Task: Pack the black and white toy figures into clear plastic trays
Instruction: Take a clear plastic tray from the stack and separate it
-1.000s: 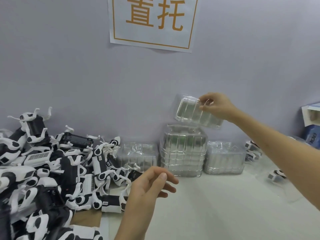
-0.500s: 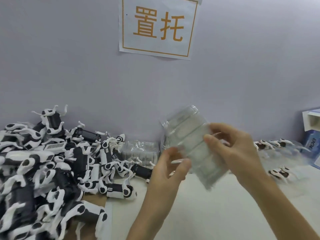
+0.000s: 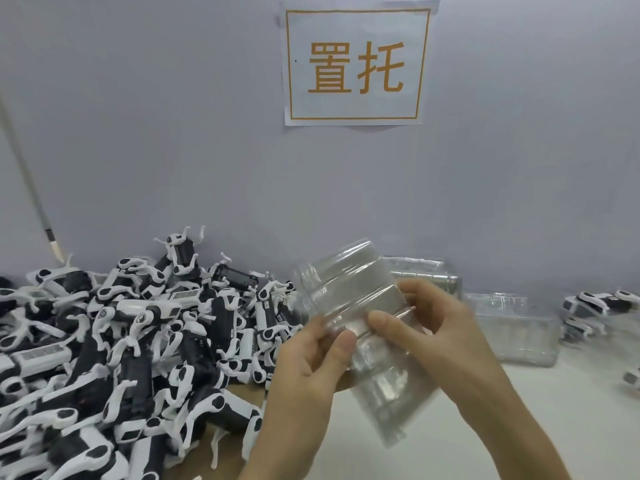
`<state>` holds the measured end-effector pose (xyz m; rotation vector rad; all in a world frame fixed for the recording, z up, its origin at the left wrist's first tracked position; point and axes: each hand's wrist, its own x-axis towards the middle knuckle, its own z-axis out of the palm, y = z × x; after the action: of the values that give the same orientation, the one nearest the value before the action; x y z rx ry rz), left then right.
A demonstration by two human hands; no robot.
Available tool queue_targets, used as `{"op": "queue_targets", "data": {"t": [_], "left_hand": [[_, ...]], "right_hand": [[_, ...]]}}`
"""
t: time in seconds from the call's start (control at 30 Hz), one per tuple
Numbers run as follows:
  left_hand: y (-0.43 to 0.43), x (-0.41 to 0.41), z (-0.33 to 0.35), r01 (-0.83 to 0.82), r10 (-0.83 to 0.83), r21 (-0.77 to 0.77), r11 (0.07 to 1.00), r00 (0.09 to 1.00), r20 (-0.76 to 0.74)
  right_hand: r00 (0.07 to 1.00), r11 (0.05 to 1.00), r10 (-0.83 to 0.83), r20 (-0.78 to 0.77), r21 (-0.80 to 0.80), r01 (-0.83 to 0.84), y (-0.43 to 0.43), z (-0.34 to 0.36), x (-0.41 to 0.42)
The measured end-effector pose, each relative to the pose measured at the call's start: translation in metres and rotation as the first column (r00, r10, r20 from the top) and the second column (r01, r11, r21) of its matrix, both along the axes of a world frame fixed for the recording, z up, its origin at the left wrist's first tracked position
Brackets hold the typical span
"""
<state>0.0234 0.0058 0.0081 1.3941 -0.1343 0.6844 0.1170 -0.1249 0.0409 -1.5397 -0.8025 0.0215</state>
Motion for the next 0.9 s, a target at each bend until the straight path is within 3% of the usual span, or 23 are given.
{"op": "queue_targets", "data": {"t": [0.47,0.67,0.9], "left_hand": [[0.034,0.021,-0.023,0.149,-0.152,-0.031,0.988,0.981,-0.117],[0.043,0.015,-0.023,0.165,-0.172,-0.059,0.985,0.973,-0.155],[0.054,0.012,-0.025,0.207,-0.208,-0.024,0.978,0.967,-0.147]], "right_hand": [[0.999,0.997,0.038,-0.02,-0.064,-0.039,0.02,-0.022,0.024],[0.98,0.966,0.088,0.178,-0.256,-0.04,0.029,-0.03,0.016],[0.977,0.983,0.103,0.185,-0.169,-0.072,0.032,-0.032,0.017]]}}
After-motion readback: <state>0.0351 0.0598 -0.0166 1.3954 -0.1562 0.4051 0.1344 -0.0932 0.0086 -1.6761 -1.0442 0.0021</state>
